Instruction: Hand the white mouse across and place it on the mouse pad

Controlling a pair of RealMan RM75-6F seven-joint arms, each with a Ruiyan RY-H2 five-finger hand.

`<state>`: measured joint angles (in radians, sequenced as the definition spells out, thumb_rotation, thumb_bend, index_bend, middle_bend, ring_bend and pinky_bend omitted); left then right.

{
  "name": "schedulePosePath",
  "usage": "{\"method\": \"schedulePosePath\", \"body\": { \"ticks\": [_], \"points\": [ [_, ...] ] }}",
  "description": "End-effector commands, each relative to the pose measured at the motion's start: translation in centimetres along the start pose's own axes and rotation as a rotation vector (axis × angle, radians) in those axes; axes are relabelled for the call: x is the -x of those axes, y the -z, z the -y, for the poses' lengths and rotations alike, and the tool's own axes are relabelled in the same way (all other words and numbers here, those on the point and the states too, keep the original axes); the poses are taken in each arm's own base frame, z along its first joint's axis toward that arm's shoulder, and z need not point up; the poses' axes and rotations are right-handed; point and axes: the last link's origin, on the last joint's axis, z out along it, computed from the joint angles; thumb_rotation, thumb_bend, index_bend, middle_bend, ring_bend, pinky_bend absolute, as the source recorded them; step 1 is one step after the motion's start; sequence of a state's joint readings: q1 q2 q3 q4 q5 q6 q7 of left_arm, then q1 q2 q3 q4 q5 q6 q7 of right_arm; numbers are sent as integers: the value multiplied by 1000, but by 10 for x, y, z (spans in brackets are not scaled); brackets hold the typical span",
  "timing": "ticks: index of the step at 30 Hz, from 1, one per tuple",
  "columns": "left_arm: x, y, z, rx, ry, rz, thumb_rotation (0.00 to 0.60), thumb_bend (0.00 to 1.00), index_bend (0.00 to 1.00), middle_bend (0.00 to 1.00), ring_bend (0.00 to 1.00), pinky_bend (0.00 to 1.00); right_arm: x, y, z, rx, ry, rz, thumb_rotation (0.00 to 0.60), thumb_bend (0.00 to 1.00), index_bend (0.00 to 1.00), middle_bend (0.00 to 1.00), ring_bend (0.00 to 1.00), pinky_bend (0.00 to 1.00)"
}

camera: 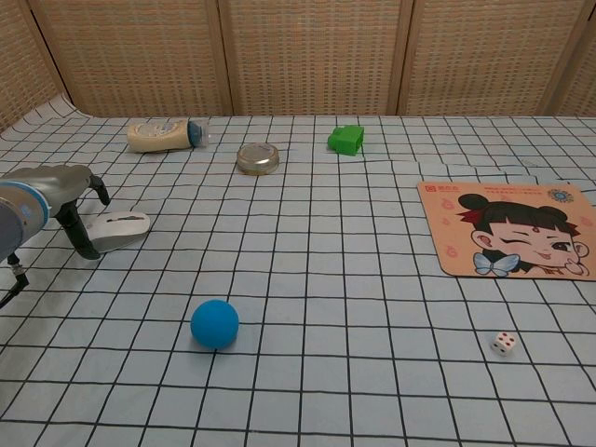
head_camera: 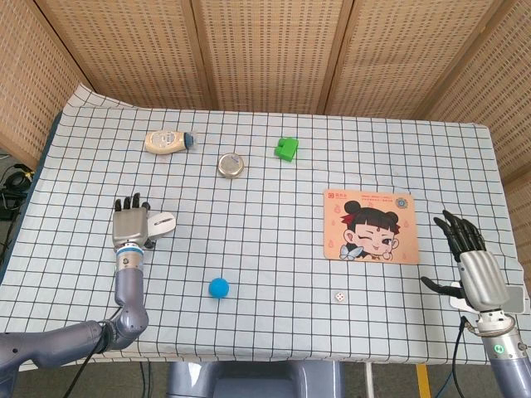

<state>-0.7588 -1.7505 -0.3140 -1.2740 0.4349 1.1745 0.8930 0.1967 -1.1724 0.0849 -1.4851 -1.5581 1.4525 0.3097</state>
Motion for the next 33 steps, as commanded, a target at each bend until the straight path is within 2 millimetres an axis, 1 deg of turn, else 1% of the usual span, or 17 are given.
{"method": "schedulePosePath", "body": {
  "ticks": [1, 3, 5, 7, 9, 11, 13, 16, 21, 24, 28, 31, 33],
  "points": [
    [4, -1, -4, 8, -4, 13, 600, 131, 253, 0, 0, 0, 0, 0, 0, 0, 1, 1, 600, 201, 0, 0, 0, 0],
    [5, -1, -6, 13, -4, 15, 600, 133, 265, 0, 0, 0, 0, 0, 0, -1, 1, 1, 600, 201, 0, 0, 0, 0],
    [6, -1, -8, 18, -3, 15, 600, 173, 276, 0, 0, 0, 0, 0, 0, -1, 2, -1, 600, 201, 0, 0, 0, 0],
    [6, -1, -12, 27, 4, 12, 600, 278, 303, 0, 0, 1, 0, 0, 0, -3, 2, -4, 600, 202, 0, 0, 0, 0],
    [4, -1, -15, 33, 26, -6, 600, 456, 363, 14, 0, 27, 0, 0, 0, -4, 2, -6, 600, 202, 1, 0, 0, 0],
    [3, 1, -16, 40, 43, -24, 600, 578, 415, 49, 1, 68, 0, 0, 0, -4, 1, -9, 600, 201, 2, 0, 0, 0],
    [3, 2, -15, 47, 53, -38, 600, 639, 455, 85, 14, 103, -1, 0, 0, -3, 1, -10, 600, 202, 2, 0, 0, 0],
    [2, 4, -11, 55, 70, -53, 600, 654, 480, 107, 34, 130, 0, 0, 0, -3, 1, -9, 600, 201, 2, 0, 0, 0],
    [-5, 7, -3, 59, 98, -76, 600, 656, 494, 121, 54, 162, 1, 0, 0, -5, 4, -3, 600, 201, 2, 0, 0, 0],
    [-11, 9, -4, 70, 111, -84, 600, 655, 496, 122, 66, 193, 2, 0, 1, -4, 5, 1, 600, 202, 2, 0, 0, 0],
    [-20, 13, -11, 98, 114, -96, 600, 656, 496, 122, 70, 200, 2, 0, 1, -5, 6, 3, 600, 201, 2, 0, 0, 0],
    [-28, 17, -22, 137, 111, -104, 600, 656, 496, 122, 70, 200, 2, 0, 1, -4, 4, 5, 600, 202, 2, 0, 0, 0],
    [-32, 21, -34, 169, 108, -105, 600, 656, 495, 122, 70, 200, 1, 0, 1, -3, 2, 3, 600, 202, 2, 0, 0, 0]
  ]
}}
